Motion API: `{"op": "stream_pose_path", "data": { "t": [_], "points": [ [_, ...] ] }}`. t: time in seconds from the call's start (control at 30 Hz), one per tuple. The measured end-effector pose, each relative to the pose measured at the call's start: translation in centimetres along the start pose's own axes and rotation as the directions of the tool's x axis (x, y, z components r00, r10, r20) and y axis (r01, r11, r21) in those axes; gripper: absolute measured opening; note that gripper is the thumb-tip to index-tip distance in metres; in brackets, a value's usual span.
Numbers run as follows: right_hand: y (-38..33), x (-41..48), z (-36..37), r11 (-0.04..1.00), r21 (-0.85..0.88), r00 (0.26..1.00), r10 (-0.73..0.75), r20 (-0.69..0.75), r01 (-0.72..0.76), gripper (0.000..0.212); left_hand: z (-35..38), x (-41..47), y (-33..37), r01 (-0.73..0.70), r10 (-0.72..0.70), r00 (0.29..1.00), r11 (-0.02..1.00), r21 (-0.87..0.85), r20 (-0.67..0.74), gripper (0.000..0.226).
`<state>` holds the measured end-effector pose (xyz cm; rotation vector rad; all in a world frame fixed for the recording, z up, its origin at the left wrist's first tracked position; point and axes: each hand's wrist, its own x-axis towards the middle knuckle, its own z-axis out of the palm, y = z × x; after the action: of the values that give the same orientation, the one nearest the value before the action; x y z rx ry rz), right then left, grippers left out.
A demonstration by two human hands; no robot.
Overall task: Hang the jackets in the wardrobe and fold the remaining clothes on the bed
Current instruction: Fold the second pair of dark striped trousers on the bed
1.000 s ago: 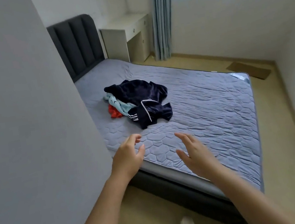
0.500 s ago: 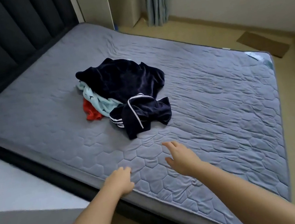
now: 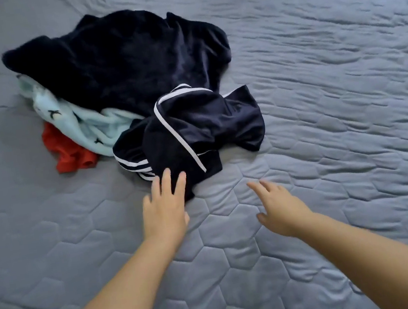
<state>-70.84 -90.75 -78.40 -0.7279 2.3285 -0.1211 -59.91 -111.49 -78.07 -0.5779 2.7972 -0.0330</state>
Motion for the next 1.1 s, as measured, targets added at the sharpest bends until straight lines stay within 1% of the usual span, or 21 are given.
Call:
{"op": "stream_pose_path", "data": {
  "t": [0.1,0.2,0.27,0.33,0.37,0.43,0.5,0.57,0.63,0.67,0.73,0.8,0.83,0.87,0.9,0.93,0.97,1.0,1.03,1.07,1.1],
  "points": [
    [0.4,4.0,1.1,0.996,0.047,0.997,0.07,0.022,-0.071,0.082,0.5,5.0,-0.6,-0.027,0.032,0.993,0.998,0.048,-0.116,0.113],
    [1.3,6.6,3.8,0.984,0.061,0.975,0.155,0.161,-0.166,0.097,1.6,9.1,-1.0,0.013,-0.012,0.999,1.0,0.025,-0.032,0.121],
    [2.1,7.5,6.1,0.979,0.074,0.963,0.169,0.209,-0.188,0.103,3.0,10.5,-1.4,0.078,-0.075,0.994,0.996,-0.035,0.081,0.096],
    [2.9,8.3,7.2,0.971,0.139,0.965,0.164,0.203,-0.194,0.104,4.7,10.7,-1.8,0.107,-0.098,0.99,0.989,-0.098,0.099,0.046],
    [3.2,8.6,7.2,0.968,0.165,0.966,0.156,0.206,-0.192,0.103,5.4,10.4,-2.0,0.109,-0.097,0.991,0.985,-0.131,0.091,0.03],
    [3.9,8.4,6.2,0.946,0.263,0.969,0.137,0.203,-0.189,0.098,5.7,8.9,-2.3,0.091,-0.06,0.988,0.969,-0.229,0.14,0.02],
    [4.1,7.3,5.0,0.833,0.517,0.979,0.138,0.147,-0.195,0.084,5.0,6.7,-2.3,0.03,0.056,0.968,0.94,-0.339,0.243,0.023],
    [3.8,5.0,4.1,0.539,0.807,0.962,0.241,0.127,-0.242,0.075,4.2,3.4,-1.7,-0.112,0.255,0.912,0.909,-0.402,0.322,0.026],
    [3.6,2.7,3.8,0.271,0.912,0.919,0.331,0.212,-0.308,0.077,3.8,-0.3,-0.9,-0.313,0.473,0.784,0.861,-0.401,0.403,0.031],
    [3.6,1.6,3.9,0.197,0.918,0.902,0.338,0.268,-0.346,0.08,3.7,-1.9,-0.5,-0.415,0.554,0.697,0.829,-0.374,0.455,0.036],
    [3.8,-0.2,4.2,0.161,0.9,0.883,0.326,0.338,-0.404,0.085,3.7,-4.0,-0.1,-0.541,0.593,0.539,0.788,-0.294,0.598,0.04],
    [3.9,-1.3,4.4,0.215,0.881,0.88,0.333,0.34,-0.421,0.09,3.3,-4.3,-0.1,-0.476,0.478,0.49,0.847,-0.236,0.729,0.036],
    [3.7,-1.5,4.4,0.234,0.88,0.884,0.334,0.327,-0.414,0.093,3.0,-4.0,0.0,-0.359,0.4,0.512,0.904,-0.234,0.76,0.033],
    [3.5,-1.5,4.4,0.236,0.889,0.893,0.331,0.306,-0.393,0.097,2.8,-3.7,0.1,-0.219,0.329,0.577,0.944,-0.247,0.748,0.033],
    [3.2,-1.3,4.4,0.223,0.905,0.901,0.332,0.278,-0.362,0.1,2.8,-3.2,0.4,-0.097,0.263,0.696,0.956,-0.275,0.669,0.035],
    [2.8,-0.9,4.4,0.208,0.923,0.908,0.341,0.242,-0.324,0.1,2.9,-2.7,0.8,-0.04,0.183,0.846,0.958,-0.283,0.5,0.038],
    [2.5,-0.3,4.5,0.205,0.935,0.911,0.36,0.202,-0.289,0.097,2.9,-2.1,1.3,-0.016,0.094,0.95,0.967,-0.255,0.297,0.042],
    [2.2,0.3,4.6,0.234,0.937,0.91,0.384,0.156,-0.259,0.09,3.0,-1.6,1.9,0.013,0.02,0.99,0.973,-0.23,0.14,0.052],
    [2.0,0.9,4.9,0.303,0.922,0.91,0.402,0.106,-0.241,0.078,3.1,-1.2,2.4,0.051,-0.038,0.997,0.972,-0.23,0.06,0.066],
    [1.9,1.3,5.3,0.392,0.887,0.911,0.407,0.068,-0.241,0.066,3.2,-0.8,2.8,0.09,-0.078,0.995,0.963,-0.255,0.056,0.075],
    [2.1,1.4,5.7,0.478,0.839,0.911,0.41,0.047,-0.259,0.056,3.2,-0.4,3.2,0.101,-0.08,0.993,0.959,-0.266,0.086,0.074]
  ]
}}
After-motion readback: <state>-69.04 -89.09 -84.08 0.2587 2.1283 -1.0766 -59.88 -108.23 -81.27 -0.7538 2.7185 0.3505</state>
